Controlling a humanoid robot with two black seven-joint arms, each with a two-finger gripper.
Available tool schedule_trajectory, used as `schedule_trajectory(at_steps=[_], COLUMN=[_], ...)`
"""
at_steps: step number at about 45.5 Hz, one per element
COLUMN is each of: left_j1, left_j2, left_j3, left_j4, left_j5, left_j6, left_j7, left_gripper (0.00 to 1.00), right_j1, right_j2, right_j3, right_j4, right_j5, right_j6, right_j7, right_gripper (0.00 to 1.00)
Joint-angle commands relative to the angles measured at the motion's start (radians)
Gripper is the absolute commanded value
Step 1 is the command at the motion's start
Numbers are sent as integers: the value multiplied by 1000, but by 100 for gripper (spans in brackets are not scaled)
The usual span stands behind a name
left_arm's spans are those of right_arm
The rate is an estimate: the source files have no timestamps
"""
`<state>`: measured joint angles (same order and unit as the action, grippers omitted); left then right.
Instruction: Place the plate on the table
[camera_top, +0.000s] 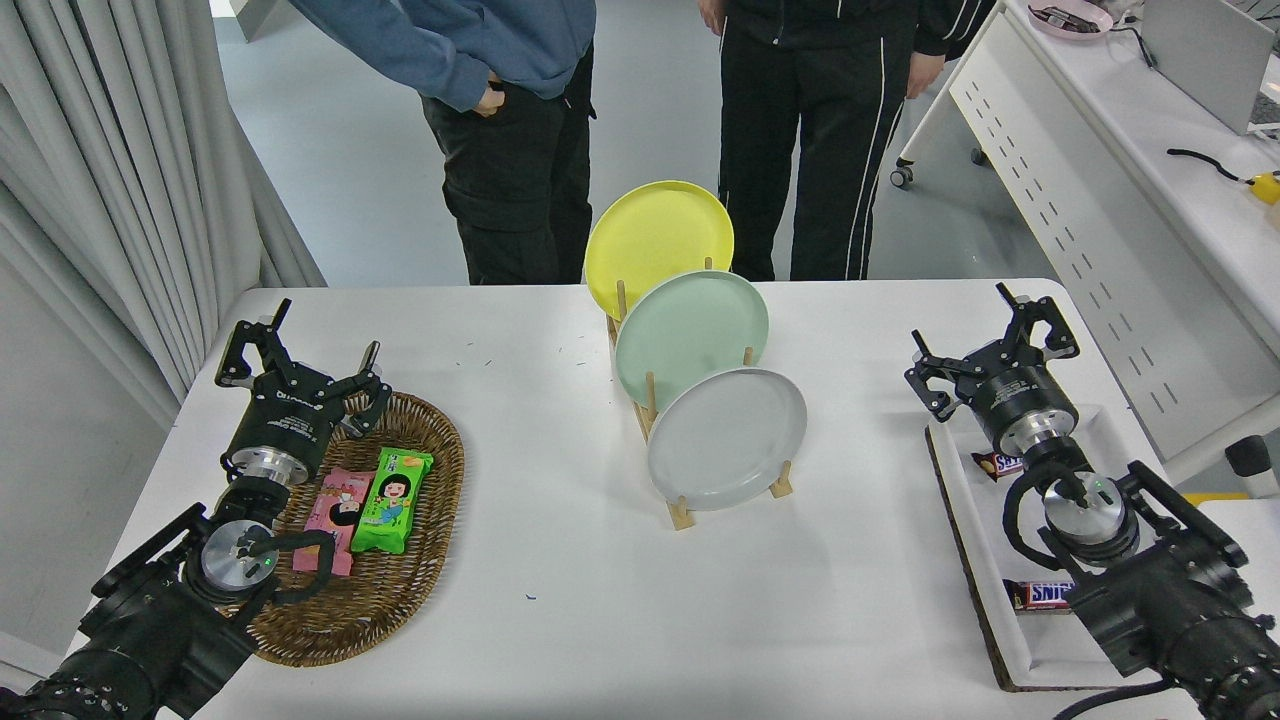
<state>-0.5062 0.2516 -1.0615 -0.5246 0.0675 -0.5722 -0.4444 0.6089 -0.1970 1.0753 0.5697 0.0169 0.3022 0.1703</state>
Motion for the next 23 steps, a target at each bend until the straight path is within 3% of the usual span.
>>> schedule_trajectory(at_steps=[1, 23], left_j1=[0, 0], left_j2=[0, 0], left_j3=[-2, 0], left_j4=[0, 0], left_j5=[0, 2], left_j6=[-2, 0], left_j7=[3, 1], left_gripper=[100, 100], right_j1=[2, 5], right_j2=[1, 1], right_j3=[-9, -8], right_j4=[1, -10], right_j5=[0, 0], right_j6=[0, -3], right_j7=[0, 0], right_gripper=[100, 100])
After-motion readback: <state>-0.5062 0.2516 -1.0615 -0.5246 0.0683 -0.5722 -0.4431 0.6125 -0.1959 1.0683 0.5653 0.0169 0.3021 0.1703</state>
